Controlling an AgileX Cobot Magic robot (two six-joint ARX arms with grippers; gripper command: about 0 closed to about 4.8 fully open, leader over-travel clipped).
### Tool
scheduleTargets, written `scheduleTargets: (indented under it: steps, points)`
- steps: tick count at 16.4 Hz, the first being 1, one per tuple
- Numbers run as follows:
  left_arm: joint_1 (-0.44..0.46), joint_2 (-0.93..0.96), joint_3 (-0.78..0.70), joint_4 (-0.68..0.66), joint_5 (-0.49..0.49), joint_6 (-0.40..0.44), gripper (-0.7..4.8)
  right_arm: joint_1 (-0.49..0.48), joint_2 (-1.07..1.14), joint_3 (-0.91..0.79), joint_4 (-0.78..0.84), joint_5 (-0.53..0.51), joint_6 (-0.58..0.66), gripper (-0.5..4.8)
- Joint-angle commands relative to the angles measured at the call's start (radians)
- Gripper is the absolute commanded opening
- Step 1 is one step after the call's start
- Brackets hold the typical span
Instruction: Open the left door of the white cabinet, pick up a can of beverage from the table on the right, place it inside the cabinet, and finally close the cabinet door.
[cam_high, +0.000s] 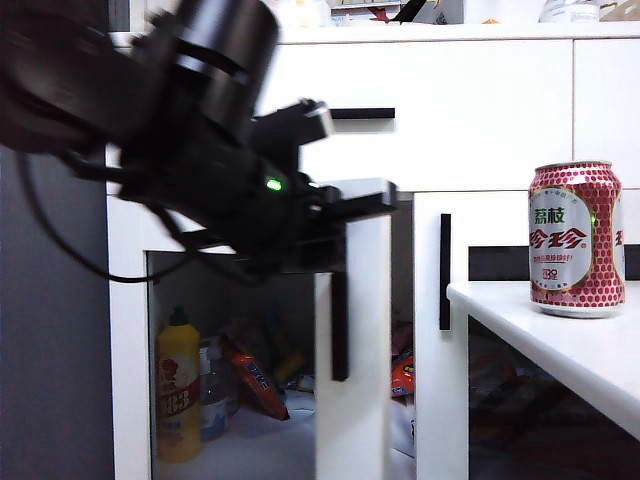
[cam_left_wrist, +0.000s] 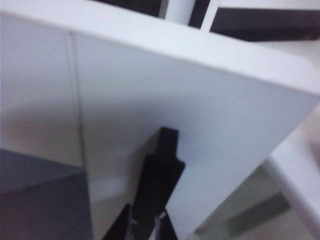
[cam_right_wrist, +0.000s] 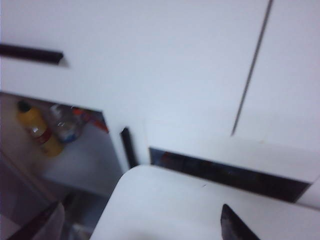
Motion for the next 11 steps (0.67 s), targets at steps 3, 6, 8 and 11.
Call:
scheduleTargets:
  steps: [3,6,8,11]
  points:
    - [-0.008,-0.174,-0.131,0.126,-0.038,-0.022,-0.05,0.099,-0.002,0.003,-0.042,-0.05,-0.001,4.0]
    - [-0.008,-0.186,-0.148,0.131,-0.039,-0.022,-0.05,0.196,0.003,-0.052,0.014,-0.05,-0.003,3.99]
    - [-0.008,-0.186,-0.148,0.133,-0.038,-0.022,-0.05,0.243,0.016,-0.1,0.056,-0.029,-0.004,3.99]
    - [-0.008,-0.185,-0.148,0.132,-0.038,-0.022,-0.05,0.248,0.033,-0.103,0.068,-0.018,0.0,3.99]
